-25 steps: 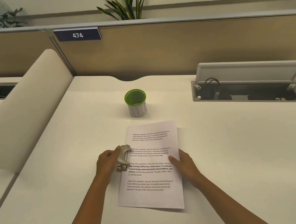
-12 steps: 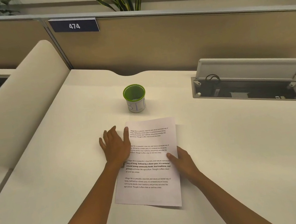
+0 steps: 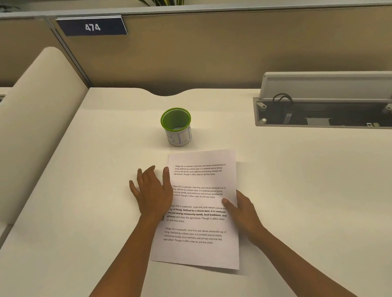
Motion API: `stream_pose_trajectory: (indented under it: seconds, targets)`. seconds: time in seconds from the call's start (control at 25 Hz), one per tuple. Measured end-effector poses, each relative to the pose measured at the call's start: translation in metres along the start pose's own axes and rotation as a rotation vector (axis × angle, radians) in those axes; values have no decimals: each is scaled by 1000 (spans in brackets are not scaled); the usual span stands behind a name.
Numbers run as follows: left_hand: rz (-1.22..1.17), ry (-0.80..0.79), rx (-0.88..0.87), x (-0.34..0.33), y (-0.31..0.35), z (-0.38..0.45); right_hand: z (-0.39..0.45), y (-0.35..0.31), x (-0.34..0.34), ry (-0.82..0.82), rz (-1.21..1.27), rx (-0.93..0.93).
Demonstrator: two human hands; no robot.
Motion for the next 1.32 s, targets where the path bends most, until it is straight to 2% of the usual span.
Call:
stream_pose_trajectory:
  seconds: [0.68, 0.92, 1.08, 1.16, 1.32]
  targets:
    - [-188, -60, 142, -1, -8, 5, 1, -5, 1, -37, -61, 61]
    - [-145, -30, 137, -1, -7, 5, -2, -4, -4, -15, -35, 22]
    - [32, 60, -20, 1, -3, -1, -2, -3, -4, -17, -41, 20]
    - [100, 53, -28, -3, -5, 0, -2, -3, -4, -8, -46, 28]
    - [58, 6, -15, -8, -13, 6, -2, -3, -5, 12, -50, 31]
Point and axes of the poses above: each hand's wrist, its own z-axis towards the middle knuckle, its own x-axis out of the back of the hand, y = z × x, the point moved 7 cm from there along z, towards the middle knuckle, and after that the axes turned 11 degrees about -z, right-handed, at the moved point
